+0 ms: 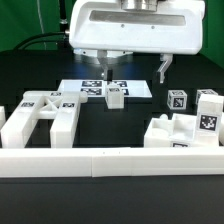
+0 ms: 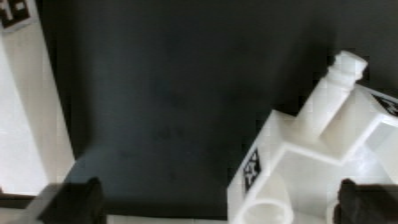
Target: Assemble chair
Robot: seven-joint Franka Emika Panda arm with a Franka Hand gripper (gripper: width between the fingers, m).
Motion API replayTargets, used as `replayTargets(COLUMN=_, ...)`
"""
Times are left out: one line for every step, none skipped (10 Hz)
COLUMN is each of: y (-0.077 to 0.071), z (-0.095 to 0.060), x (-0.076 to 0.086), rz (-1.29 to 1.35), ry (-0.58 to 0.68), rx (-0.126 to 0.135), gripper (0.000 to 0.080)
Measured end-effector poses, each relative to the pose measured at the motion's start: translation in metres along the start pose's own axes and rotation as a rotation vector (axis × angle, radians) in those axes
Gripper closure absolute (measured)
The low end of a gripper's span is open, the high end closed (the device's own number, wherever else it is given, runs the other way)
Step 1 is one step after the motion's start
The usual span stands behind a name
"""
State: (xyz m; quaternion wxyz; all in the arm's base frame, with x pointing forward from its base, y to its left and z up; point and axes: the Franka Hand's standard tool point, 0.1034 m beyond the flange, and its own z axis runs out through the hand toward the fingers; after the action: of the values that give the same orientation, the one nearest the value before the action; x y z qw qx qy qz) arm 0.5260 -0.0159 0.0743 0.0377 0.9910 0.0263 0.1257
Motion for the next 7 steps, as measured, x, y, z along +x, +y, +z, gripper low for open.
replayTargets(y=0.013, z=0.004, x=-0.017, rz=0.026, ry=-0.032, rx=0.005, gripper=0.0150)
replayTargets(y=0.017, z=0.007, x=-0.023, rz=0.052, ry=-0.050, rx=0.020, gripper=0.0150)
replayTargets(y=0.011, z=0.008, x=-0.022, rz=0.057, ry=-0.056, rx=0.031, gripper=0.0150)
replayTargets(y=0.009, z=0.008, x=-0.024, rz=0.056, ry=-0.085, rx=0.041, gripper=0.0150)
replayTargets(y=0.009, z=0.009, x=-0.023, rz=0.056, ry=-0.084, rx=0.041, gripper=0.0150)
replayTargets(y=0.009, z=0.010, x=-0.027, rz=0.059, ry=-0.108, rx=0.047, gripper=0.0150)
replayTargets(y=0.007, z=0.011, x=-0.039, rz=0.072, ry=-0.232, rx=0.083, gripper=0.0150)
